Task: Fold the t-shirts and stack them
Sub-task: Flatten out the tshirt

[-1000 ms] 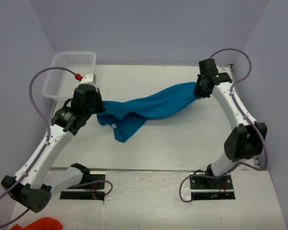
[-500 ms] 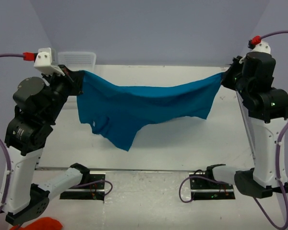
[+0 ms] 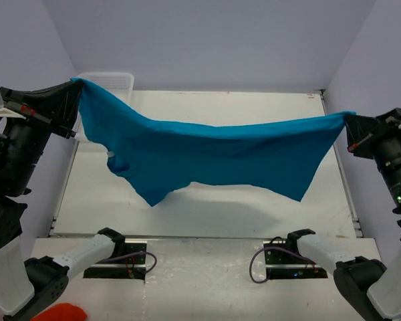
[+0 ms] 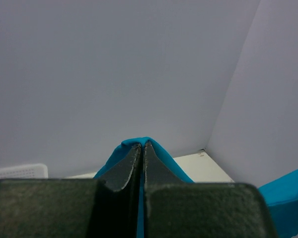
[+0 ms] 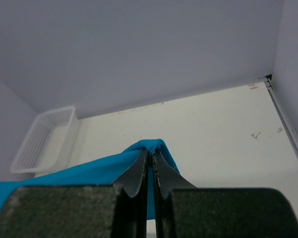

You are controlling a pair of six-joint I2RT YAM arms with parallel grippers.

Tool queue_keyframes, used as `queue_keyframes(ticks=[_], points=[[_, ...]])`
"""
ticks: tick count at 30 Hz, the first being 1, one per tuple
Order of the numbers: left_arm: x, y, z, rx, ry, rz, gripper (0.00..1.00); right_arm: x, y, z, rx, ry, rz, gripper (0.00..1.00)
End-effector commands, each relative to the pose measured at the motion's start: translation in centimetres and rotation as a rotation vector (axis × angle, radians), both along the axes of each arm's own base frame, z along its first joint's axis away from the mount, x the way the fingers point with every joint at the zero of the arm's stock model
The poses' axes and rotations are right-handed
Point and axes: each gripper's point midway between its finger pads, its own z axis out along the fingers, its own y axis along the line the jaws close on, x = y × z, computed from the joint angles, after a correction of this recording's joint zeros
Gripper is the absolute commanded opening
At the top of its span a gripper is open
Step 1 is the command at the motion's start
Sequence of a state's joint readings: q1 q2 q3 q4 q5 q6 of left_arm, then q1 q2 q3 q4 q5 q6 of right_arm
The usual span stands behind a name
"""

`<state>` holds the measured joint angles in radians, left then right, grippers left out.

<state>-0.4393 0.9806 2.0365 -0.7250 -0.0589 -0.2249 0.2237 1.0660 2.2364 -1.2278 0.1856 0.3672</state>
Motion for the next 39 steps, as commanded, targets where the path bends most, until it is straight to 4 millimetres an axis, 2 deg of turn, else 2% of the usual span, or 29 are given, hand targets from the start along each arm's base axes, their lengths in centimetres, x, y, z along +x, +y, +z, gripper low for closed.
queue_keyframes(ticks=[1,4,5,7,8,9,10,11,12,13,14,15,16,17,20,22,24,25,26,27,28,29,30,32,33,34,36,37,39], points=[[0.2,-1.0,2.3,0.026,-0.091,-0.037,0.0,0.4,0.0,0.8,-0.031,-0.027,0.006,0.0],[3.2,-1.9,2.2,0.041,-0.061,-0.011,0.0,3.2,-0.6,0.3,-0.064,0.002,-0.056,0.0],[5.2,-2.7,1.5,0.056,-0.033,-0.005,0.0,4.1,-0.6,0.1,-0.074,0.013,-0.068,0.0],[7.4,-3.3,1.5,0.069,-0.035,0.015,0.0,6.7,-0.8,0.1,-0.1,0.02,-0.102,0.0],[9.9,-4.4,0.4,0.092,0.0,0.022,0.0,7.6,-0.8,0.2,-0.111,0.017,-0.112,0.0],[10.5,-4.4,1.2,0.1,-0.02,0.036,0.0,8.5,-0.9,0.6,-0.131,0.005,-0.128,0.0],[11.4,-4.8,1.3,0.108,-0.021,0.039,0.0,10.9,-0.8,-0.3,-0.161,0.049,-0.142,0.0],[13.1,-5.4,1.7,0.123,-0.028,0.051,0.0,12.7,-0.7,-0.2,-0.191,0.058,-0.155,0.0],[14.1,-5.8,1.5,0.134,-0.023,0.054,0.0,12.3,-1.1,0.8,-0.192,0.031,-0.171,0.0],[14.8,-6.0,1.9,0.135,-0.037,0.062,0.0,14.5,-0.8,-0.2,-0.215,0.068,-0.172,0.0],[16.9,-6.9,1.0,0.156,-0.014,0.066,0.0,15.0,-1.1,0.7,-0.213,0.045,-0.185,0.0],[17.2,-6.7,2.0,0.155,-0.045,0.081,0.0,15.9,-1.0,1.0,-0.22,0.034,-0.187,0.0],[18.0,-6.8,2.0,0.157,-0.048,0.088,0.0,17.6,-0.8,0.2,-0.234,0.055,-0.187,0.0],[19.7,-7.1,1.1,0.168,-0.03,0.095,0.0,17.8,-0.8,1.0,-0.232,0.032,-0.187,0.0],[21.3,-7.2,0.7,0.171,-0.022,0.102,0.0,18.7,-0.8,1.3,-0.253,0.026,-0.192,0.0],[21.2,-7.2,0.6,0.173,-0.021,0.098,0.0,18.6,-1.0,1.0,-0.264,0.032,-0.202,0.0],[20.9,-7.1,0.1,0.177,-0.011,0.095,0.0,16.9,-1.6,2.1,-0.262,0.0,-0.219,0.0],[19.6,-6.6,0.9,0.166,-0.03,0.095,0.0,16.4,-1.8,1.8,-0.266,0.008,-0.221,0.0],[19.2,-6.6,0.8,0.164,-0.025,0.083,0.0,14.5,-2.2,3.0,-0.253,-0.032,-0.225,0.0],[18.5,-6.4,1.1,0.16,-0.034,0.079,0.0,13.7,-2.3,3.1,-0.251,-0.038,-0.227,0.0],[17.0,-5.9,2.1,0.148,-0.056,0.074,0.0,13.1,-2.5,3.0,-0.247,-0.037,-0.229,0.0],[16.2,-5.8,2.4,0.143,-0.062,0.063,0.0,11.3,-2.8,3.8,-0.238,-0.064,-0.234,0.0],[14.4,-5.2,3.3,0.133,-0.086,0.059,0.0,10.6,-3.1,3.8,-0.237,-0.067,-0.239,0.0],[12.7,-4.9,3.9,0.121,-0.105,0.041,0.0,9.5,-3.3,3.6,-0.234,-0.072,-0.243,0.0],[11.8,-4.5,4.3,0.11,-0.116,0.04,0.0,8.0,-3.6,4.1,-0.224,-0.096,-0.244,0.0],[10.0,-4.2,5.2,0.1,-0.148,0.016,0.0,7.5,-3.6,4.0,-0.222,-0.097,-0.24,0.0],[8.3,-3.8,5.8,0.085,-0.162,0.001,0.0,5.7,-3.8,4.5,-0.205,-0.126,-0.233,0.0],[7.0,-3.3,6.3,0.076,-0.178,-0.001,0.0,5.4,-3.7,4.2,-0.204,-0.122,-0.228,0.0],[5.9,-3.0,6.6,0.071,-0.183,-0.008,0.0,4.5,-3.8,4.2,-0.195,-0.132,-0.226,0.0]])
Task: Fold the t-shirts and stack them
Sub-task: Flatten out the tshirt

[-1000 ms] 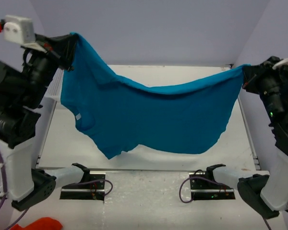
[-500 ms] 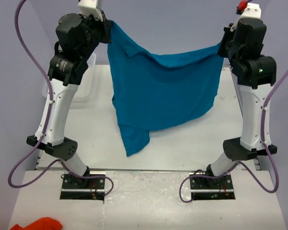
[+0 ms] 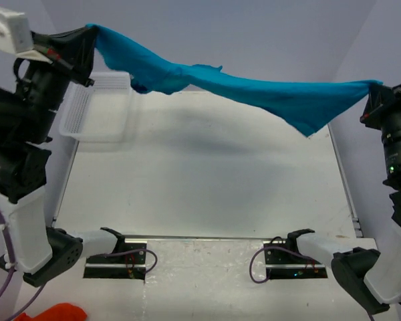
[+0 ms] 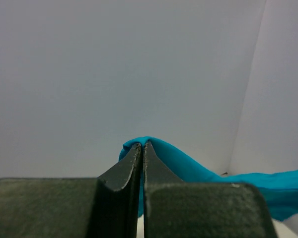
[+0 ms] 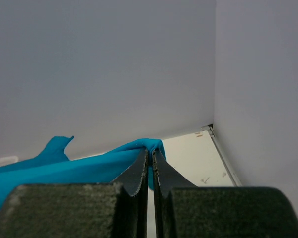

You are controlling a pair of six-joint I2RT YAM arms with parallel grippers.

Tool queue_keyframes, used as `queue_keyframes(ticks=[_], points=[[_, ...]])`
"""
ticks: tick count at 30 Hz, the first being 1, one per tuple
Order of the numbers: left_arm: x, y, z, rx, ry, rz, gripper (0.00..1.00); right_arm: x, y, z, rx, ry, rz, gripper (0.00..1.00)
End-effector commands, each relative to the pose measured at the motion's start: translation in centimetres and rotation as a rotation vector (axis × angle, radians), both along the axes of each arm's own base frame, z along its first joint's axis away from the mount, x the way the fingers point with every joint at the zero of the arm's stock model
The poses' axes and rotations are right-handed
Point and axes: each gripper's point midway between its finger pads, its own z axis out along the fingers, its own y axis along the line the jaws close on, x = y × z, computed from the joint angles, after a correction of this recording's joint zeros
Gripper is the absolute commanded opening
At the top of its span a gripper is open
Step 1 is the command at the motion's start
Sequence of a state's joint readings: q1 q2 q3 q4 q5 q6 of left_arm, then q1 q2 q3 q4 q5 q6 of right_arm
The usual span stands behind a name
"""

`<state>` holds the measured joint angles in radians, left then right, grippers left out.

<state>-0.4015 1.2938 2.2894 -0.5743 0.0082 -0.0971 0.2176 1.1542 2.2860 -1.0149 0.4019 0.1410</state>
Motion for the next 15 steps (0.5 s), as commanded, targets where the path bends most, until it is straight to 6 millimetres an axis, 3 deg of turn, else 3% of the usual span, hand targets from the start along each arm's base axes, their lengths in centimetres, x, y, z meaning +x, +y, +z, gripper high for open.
queue_keyframes(ticks=[1,8,11,13,14,15], points=[[-2.6,0.5,1.6,-0.029,-0.051,-0.036,0.0,0.4,0.1,-0.5,-0.005,0.013,-0.003,0.0],[-4.1,0.5,2.0,-0.044,-0.06,-0.07,0.0,-0.5,0.7,-0.5,0.026,0.021,0.04,0.0],[-2.3,0.0,1.5,-0.035,-0.033,-0.057,0.0,1.1,1.3,-1.2,0.027,0.063,0.049,0.0],[0.3,-0.8,0.2,-0.01,0.004,-0.036,0.0,2.4,1.5,-1.5,0.024,0.082,0.044,0.0],[1.5,-0.9,-0.3,-0.004,0.02,-0.019,0.0,4.3,1.9,-2.2,0.013,0.114,0.04,0.0],[4.1,-1.6,-1.6,0.009,0.063,0.0,0.0,5.2,1.9,-2.2,0.006,0.121,0.032,0.0]])
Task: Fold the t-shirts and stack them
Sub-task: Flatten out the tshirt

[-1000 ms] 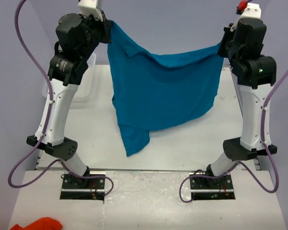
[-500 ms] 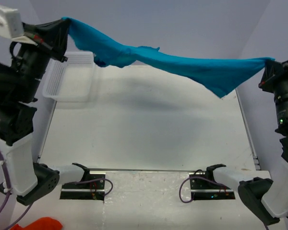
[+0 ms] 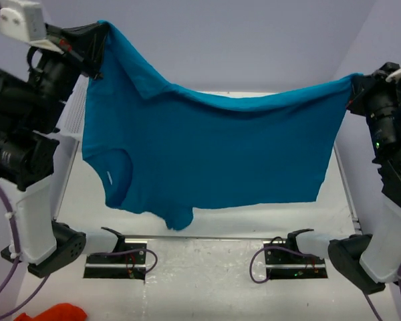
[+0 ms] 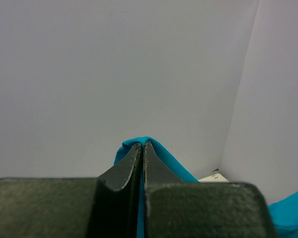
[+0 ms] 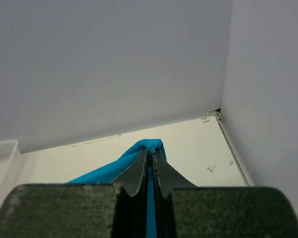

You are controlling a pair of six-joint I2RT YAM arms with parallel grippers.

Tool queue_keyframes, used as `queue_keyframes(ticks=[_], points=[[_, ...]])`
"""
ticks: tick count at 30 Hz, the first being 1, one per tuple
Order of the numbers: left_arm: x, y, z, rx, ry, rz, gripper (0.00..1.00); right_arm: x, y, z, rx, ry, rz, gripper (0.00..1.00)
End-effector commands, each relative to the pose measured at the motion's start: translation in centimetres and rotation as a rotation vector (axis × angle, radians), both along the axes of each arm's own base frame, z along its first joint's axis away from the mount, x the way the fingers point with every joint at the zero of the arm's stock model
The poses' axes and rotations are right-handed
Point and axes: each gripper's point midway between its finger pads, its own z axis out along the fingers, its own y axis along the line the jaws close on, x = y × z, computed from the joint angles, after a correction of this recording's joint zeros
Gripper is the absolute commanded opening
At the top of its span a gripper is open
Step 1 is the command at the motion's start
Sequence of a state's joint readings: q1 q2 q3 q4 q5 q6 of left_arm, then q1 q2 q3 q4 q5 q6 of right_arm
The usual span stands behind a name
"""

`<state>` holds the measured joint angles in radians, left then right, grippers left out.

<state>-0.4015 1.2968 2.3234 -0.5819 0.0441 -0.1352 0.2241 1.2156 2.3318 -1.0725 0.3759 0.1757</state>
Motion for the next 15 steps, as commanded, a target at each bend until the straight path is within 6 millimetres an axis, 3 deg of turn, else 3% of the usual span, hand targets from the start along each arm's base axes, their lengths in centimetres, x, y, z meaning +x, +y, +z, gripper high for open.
queue_keyframes(ticks=[1,2,3,4,5,7,8,9,10,11,12,13,14,15], points=[[6.2,-1.6,-2.7,0.05,0.084,0.054,0.0,4.5,1.0,-1.2,-0.021,0.07,-0.003,0.0],[7.5,-1.7,-3.1,0.055,0.101,0.071,0.0,7.4,1.5,-2.4,-0.041,0.122,-0.01,0.0],[10.8,-2.6,-5.0,0.078,0.154,0.091,0.0,8.3,1.4,-2.1,-0.048,0.116,-0.021,0.0],[12.3,-2.2,-5.3,0.076,0.164,0.113,0.0,9.6,1.4,-2.6,-0.053,0.135,-0.027,0.0],[15.9,-3.2,-7.8,0.099,0.223,0.11,0.0,12.3,1.2,-4.3,-0.062,0.189,-0.046,0.0],[19.7,-2.6,-10.7,0.107,0.29,0.117,0.0,14.6,1.1,-6.0,-0.043,0.233,-0.046,0.0],[22.6,-2.7,-13.7,0.122,0.355,0.124,0.0,16.0,0.6,-7.2,-0.038,0.263,-0.054,0.0],[24.0,-2.6,-15.3,0.13,0.383,0.139,0.0,18.1,0.7,-10.8,-0.047,0.353,-0.055,0.0],[25.9,-2.6,-18.1,0.156,0.416,0.147,0.0,19.6,0.6,-12.1,-0.047,0.365,-0.065,0.0],[27.8,-2.7,-20.9,0.178,0.462,0.157,0.0,21.0,0.1,-16.0,-0.061,0.455,-0.082,0.0],[29.0,-2.6,-23.5,0.201,0.502,0.174,0.0,21.8,-0.1,-17.5,-0.064,0.482,-0.091,0.0],[30.0,-2.6,-24.8,0.208,0.516,0.176,0.0,23.1,-0.1,-18.5,-0.057,0.473,-0.091,0.0],[31.9,-2.8,-27.8,0.227,0.565,0.179,0.0,23.8,-0.7,-20.5,-0.054,0.515,-0.1,0.0],[32.7,-2.7,-29.3,0.254,0.58,0.19,0.0,25.2,-1.0,-22.9,-0.045,0.564,-0.114,0.0]])
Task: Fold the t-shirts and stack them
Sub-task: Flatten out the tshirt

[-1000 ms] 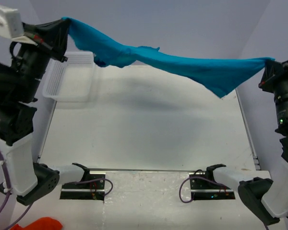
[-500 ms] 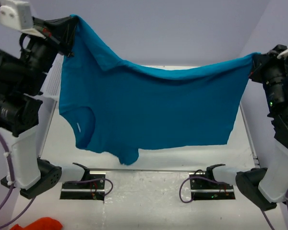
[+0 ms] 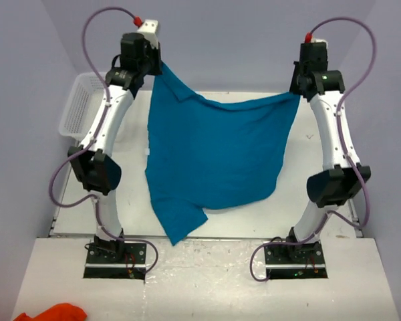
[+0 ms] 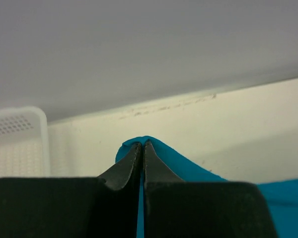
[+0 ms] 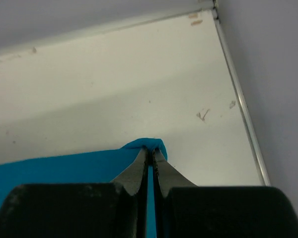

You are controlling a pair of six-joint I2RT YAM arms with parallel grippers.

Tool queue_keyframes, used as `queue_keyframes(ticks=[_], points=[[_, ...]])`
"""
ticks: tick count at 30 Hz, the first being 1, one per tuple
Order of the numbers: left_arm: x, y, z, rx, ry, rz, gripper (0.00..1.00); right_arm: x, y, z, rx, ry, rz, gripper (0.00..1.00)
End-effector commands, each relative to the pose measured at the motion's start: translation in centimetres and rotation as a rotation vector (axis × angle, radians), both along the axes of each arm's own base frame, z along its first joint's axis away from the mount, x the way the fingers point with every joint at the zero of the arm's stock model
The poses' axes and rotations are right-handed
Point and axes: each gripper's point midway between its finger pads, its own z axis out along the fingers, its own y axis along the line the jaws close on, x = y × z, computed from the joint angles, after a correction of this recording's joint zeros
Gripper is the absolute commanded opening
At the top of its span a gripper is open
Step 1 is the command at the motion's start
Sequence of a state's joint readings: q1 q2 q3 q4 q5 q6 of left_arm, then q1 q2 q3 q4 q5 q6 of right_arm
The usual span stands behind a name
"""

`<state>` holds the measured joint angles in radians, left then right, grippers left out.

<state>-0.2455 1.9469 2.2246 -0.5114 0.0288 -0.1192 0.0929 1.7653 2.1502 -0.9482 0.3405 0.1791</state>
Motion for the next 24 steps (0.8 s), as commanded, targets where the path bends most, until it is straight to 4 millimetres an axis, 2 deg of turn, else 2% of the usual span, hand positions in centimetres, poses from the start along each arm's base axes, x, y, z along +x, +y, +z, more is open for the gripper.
queue_keyframes(ticks=[1,2,3,4,5,7,8,9,10,16,20,24], points=[[2.8,0.3,-1.2,0.044,-0.054,0.009,0.0,3.2,-1.1,-2.1,0.027,-0.019,-0.038,0.0],[4.3,0.1,-4.3,0.064,-0.012,0.007,0.0,4.0,-1.2,-2.7,0.039,-0.009,-0.032,0.0],[5.1,0.0,-5.7,0.078,0.002,0.004,0.0,4.7,-1.3,-3.8,0.037,0.01,-0.032,0.0],[5.8,-0.5,-6.9,0.08,0.006,-0.017,0.0,6.2,-1.3,-6.4,0.034,0.06,-0.028,0.0],[6.9,-0.7,-9.5,0.087,0.04,-0.019,0.0,6.9,-1.2,-6.7,0.036,0.062,-0.018,0.0],[7.8,-0.7,-11.4,0.09,0.059,-0.007,0.0,8.5,-1.3,-9.1,0.026,0.095,-0.011,0.0],[8.4,-0.9,-12.9,0.09,0.076,-0.008,0.0,8.9,-1.3,-9.1,0.026,0.091,-0.005,0.0],[8.7,-0.9,-13.3,0.09,0.072,-0.002,0.0,9.4,-1.5,-9.4,0.024,0.09,-0.006,0.0],[9.1,-0.9,-14.6,0.095,0.088,-0.001,0.0,10.1,-1.8,-9.8,0.022,0.086,-0.01,0.0],[10.4,-0.3,-15.9,0.084,0.085,0.009,0.0,12.9,-1.9,-10.3,0.026,0.058,0.025,0.0],[10.4,-0.1,-17.0,0.093,0.098,0.008,0.0,13.8,-2.0,-12.7,0.029,0.088,0.034,0.0],[10.2,-0.2,-18.2,0.097,0.124,-0.004,0.0,14.2,-1.9,-14.1,0.03,0.109,0.035,0.0]])
